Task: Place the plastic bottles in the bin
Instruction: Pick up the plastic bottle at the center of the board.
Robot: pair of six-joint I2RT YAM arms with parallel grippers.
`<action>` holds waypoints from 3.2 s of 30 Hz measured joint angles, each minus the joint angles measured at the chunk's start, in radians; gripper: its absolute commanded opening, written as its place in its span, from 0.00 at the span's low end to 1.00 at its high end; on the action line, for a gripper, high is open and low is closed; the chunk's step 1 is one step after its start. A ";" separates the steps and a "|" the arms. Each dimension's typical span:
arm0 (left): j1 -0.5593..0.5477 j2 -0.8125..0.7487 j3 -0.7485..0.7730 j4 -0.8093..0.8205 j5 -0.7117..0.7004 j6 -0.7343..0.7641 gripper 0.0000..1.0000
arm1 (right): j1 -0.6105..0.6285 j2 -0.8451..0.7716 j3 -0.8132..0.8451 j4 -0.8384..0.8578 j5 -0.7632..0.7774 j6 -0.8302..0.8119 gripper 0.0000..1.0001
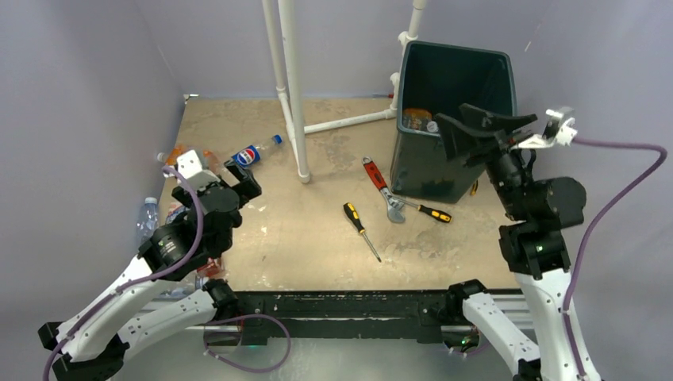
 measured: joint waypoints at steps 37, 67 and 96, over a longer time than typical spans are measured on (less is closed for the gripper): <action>0.408 0.201 -0.291 0.049 0.266 -0.221 0.97 | 0.498 -0.095 -0.463 0.168 -0.288 0.055 0.68; 0.650 1.149 0.377 0.139 0.495 -0.908 0.99 | 0.499 -0.134 -0.565 0.189 -0.300 0.069 0.67; 0.741 1.452 0.650 -0.001 0.472 -1.051 0.81 | 0.499 -0.075 -0.472 0.127 -0.349 -0.007 0.68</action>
